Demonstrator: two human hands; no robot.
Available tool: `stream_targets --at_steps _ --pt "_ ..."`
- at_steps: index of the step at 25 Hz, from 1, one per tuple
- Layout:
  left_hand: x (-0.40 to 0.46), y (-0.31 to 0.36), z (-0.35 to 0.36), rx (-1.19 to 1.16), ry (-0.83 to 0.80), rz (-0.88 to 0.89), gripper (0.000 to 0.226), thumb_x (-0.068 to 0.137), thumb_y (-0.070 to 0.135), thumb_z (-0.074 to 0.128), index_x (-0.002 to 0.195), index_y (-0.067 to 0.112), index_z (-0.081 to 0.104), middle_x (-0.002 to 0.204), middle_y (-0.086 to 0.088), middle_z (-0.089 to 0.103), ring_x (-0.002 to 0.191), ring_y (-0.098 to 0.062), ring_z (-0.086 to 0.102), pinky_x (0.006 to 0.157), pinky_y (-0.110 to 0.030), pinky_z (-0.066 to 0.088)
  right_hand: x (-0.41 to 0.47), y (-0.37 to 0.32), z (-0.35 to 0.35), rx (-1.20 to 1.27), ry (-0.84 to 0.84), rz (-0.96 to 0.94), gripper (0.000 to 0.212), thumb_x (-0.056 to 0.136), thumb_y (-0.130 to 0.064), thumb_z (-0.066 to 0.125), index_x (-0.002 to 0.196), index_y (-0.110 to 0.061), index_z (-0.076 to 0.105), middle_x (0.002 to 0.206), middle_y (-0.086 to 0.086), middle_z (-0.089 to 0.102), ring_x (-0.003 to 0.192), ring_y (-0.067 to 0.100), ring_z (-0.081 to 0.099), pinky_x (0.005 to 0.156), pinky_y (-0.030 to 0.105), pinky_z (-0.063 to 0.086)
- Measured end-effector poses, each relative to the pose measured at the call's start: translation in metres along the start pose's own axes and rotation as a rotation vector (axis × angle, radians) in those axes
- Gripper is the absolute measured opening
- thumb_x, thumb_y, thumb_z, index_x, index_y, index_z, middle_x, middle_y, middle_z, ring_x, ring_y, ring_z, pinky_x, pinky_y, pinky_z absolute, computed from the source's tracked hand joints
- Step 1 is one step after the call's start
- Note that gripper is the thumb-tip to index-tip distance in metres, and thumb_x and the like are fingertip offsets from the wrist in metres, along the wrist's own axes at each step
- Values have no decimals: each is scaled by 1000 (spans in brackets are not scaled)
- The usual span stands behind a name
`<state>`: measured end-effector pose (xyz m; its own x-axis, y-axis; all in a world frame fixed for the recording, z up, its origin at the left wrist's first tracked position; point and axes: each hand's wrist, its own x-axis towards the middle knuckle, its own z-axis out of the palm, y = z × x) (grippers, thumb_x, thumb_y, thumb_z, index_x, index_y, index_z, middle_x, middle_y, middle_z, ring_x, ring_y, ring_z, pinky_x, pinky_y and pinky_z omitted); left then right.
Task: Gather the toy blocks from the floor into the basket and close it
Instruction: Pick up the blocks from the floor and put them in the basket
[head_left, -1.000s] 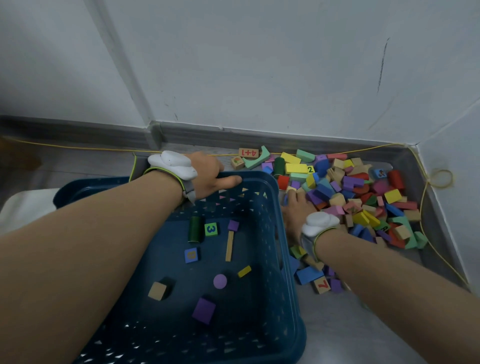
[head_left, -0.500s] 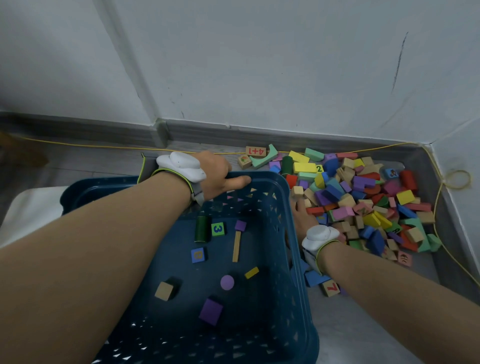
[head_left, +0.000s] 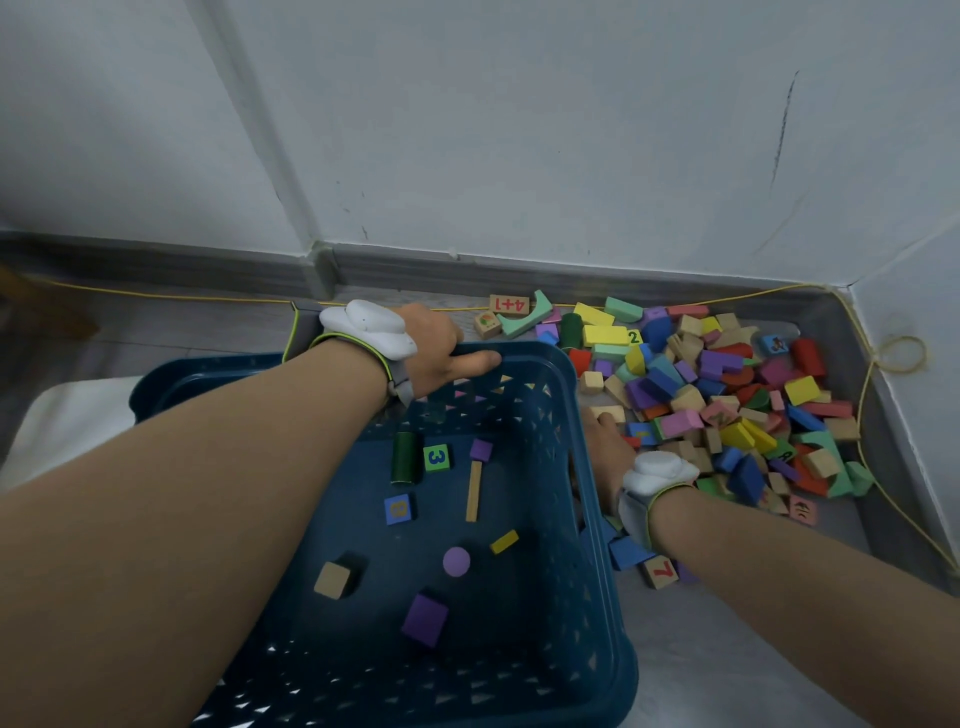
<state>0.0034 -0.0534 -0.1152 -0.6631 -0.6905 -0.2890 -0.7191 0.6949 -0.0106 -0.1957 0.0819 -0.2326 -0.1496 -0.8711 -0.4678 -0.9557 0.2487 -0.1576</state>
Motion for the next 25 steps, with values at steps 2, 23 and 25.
stream_targets --at_steps 2,23,25 --pt "1 0 1 -16 -9 -4 66 91 68 32 77 9 58 60 -3 48 61 -23 48 55 -31 31 1 -4 -14 239 135 5 31 93 -13 51 124 -12 54 124 21 49 116 40 48 97 49 45" --pt "3 -4 -2 -48 -46 44 54 97 58 32 81 12 56 88 -12 65 80 -29 57 73 -35 45 -83 -88 -147 -90 -46 -742 30 84 -36 61 114 -29 63 114 -2 58 103 15 56 90 36 49" --pt "2 -5 -1 -64 -32 54 57 98 56 32 89 7 60 92 -14 67 81 -30 58 74 -34 46 -74 -77 -152 114 339 -704 11 82 -28 56 88 -22 64 84 -6 63 78 14 59 72 37 51"
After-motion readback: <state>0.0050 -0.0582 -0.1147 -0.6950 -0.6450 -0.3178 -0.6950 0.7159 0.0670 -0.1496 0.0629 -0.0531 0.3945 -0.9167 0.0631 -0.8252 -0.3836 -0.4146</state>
